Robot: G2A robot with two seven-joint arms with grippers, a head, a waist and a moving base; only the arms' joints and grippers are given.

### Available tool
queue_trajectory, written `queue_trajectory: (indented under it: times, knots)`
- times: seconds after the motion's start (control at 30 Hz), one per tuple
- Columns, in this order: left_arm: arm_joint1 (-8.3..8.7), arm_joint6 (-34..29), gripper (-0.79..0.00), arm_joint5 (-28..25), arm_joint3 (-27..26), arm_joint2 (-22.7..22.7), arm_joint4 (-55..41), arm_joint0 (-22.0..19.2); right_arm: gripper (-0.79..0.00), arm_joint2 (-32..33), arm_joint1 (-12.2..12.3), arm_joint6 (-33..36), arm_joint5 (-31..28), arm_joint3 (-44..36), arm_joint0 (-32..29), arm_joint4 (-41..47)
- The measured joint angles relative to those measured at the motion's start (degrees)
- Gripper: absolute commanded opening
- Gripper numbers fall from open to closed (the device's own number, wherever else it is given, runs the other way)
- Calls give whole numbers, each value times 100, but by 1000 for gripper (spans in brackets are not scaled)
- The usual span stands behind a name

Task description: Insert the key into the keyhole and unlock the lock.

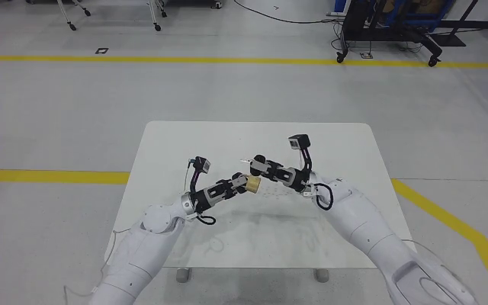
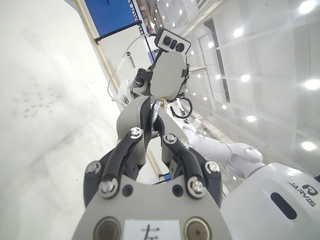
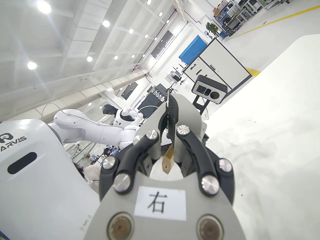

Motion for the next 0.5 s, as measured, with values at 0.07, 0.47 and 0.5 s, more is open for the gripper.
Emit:
queue_trajectory:
  times: [0.07, 0.47, 0.5]
  knots:
    - [1, 10, -785, 27, 9, -8, 2, -4, -785, 7, 20, 0, 0, -15, 0, 14]
    - [16, 378, -785, 337, 24, -173, -57, 43, -785, 149, 162, 0, 0, -175, -80, 140]
    - [16, 375, -785, 336, 23, -172, -56, 42, -785, 158, 163, 0, 0, -178, -84, 148]
